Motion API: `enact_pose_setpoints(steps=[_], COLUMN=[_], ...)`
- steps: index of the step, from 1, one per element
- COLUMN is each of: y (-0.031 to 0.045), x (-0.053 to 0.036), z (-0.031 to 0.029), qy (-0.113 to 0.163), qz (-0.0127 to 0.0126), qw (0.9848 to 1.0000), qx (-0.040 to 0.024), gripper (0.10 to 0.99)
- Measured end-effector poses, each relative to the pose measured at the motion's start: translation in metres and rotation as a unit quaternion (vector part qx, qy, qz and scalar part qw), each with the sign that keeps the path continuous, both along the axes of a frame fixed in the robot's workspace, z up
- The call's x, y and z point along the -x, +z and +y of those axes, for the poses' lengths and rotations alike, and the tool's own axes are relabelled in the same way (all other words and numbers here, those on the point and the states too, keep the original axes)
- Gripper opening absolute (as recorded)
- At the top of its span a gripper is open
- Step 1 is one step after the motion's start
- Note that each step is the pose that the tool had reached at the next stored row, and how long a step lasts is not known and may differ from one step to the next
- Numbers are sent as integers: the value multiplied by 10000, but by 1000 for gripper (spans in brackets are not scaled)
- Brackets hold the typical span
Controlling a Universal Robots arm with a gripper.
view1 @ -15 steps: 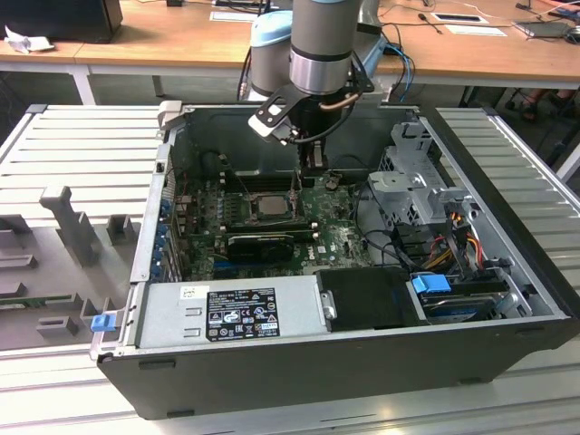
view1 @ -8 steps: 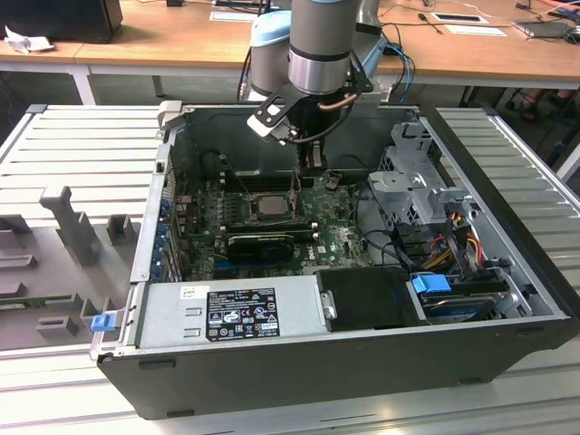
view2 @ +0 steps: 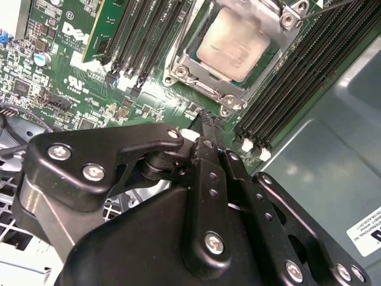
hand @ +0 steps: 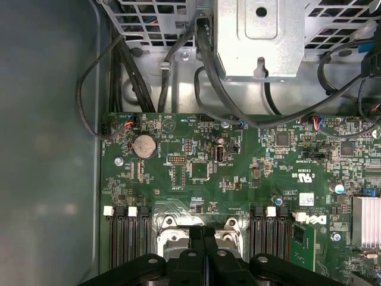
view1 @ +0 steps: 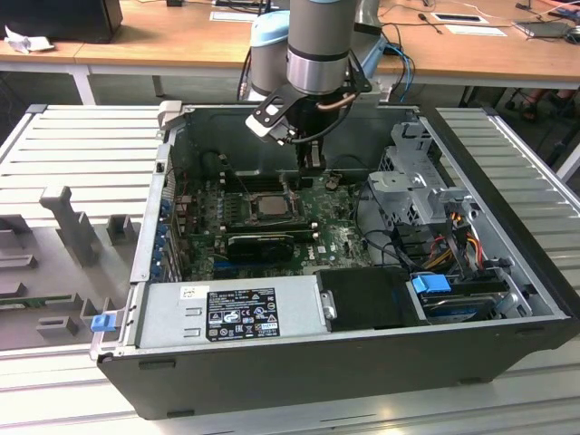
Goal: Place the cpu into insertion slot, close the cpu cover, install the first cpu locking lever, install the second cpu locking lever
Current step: 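Close the cpu cover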
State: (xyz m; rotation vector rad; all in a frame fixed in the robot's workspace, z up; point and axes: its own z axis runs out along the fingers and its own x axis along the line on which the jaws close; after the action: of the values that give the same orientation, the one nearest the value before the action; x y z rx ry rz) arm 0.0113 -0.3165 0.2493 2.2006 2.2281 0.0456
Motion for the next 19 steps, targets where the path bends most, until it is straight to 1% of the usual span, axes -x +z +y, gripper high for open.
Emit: enact_pose_setpoints(steps=[3, 5, 8, 11, 12, 13, 16, 19], y=[-4, -33, -103, -128, -134, -140, -147, -148], x=[19, 39, 70, 207, 283, 337, 420, 468], z=[1, -2, -9, -10, -10, -9, -9, -9], qy=[0, 0, 6, 8, 7, 7, 8, 7], qz=[-1, 0, 0, 0, 0, 0, -1, 0], qw=[10000, 10000, 10000, 10000, 10000, 10000, 10000, 10000], qx=[-1, 0, -2, -2, -2, -3, -4, -3], gripper=[106, 106, 106, 106, 106, 106, 106, 106])
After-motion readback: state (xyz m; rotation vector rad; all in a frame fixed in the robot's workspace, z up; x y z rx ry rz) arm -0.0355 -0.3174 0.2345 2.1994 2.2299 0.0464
